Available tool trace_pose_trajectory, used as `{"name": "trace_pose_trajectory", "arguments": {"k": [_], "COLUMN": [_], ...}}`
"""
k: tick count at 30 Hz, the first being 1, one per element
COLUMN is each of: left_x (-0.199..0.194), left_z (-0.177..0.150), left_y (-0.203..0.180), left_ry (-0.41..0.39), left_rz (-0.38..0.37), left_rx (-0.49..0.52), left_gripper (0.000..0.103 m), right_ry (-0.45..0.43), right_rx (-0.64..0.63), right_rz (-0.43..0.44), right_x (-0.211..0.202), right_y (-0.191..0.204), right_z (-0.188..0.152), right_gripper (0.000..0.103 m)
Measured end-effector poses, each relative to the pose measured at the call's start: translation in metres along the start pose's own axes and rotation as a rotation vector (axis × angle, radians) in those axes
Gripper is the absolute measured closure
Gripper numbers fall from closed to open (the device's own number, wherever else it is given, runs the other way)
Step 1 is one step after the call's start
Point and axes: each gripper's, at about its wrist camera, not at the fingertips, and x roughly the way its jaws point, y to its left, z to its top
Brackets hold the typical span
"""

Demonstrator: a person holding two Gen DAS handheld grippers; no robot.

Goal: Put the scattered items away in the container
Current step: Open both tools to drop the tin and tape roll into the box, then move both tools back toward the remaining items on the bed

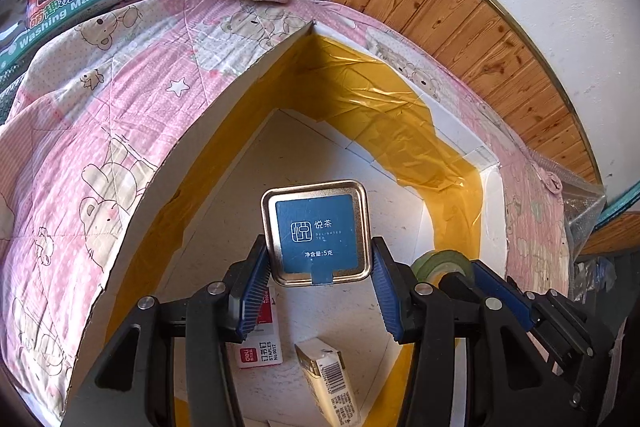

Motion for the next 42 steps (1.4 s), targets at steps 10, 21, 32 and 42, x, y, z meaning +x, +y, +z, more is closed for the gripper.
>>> {"name": "trace_pose_trajectory", "arguments": {"k": [10,21,32,42], "left_x": [0.027,-0.024,-0.097,-0.095], "left_z": [0.015,-0.008,-0.099,-0.166], "left_y": [0.007,-0.006,-0.067,-0.156], "left_ry": [0.12,0.03,-0.206,-0.167], "left_rz": [0.083,0.072,0.058,-0.047], "left_rx": [-0.028,-0.011,0.164,0.396], "left_gripper": [0.047,0.043,0.037,0.037], "right_ry": [-0.002,-0.145,-0.204,-0.188], "right_rx": [0.078,0.179,0.29,0.6], "right_rz": [0.017,0.168,0.241,0.146], "right_x": [0.008,-0.066,-0.105,-0.128], "right_y": [-0.015,-0.029,-0.058,-0.156], "right_z": [0.003,-0.04,-0.124,-0.227], "right_gripper": [0.062,0.061,0.061,0.061]}}
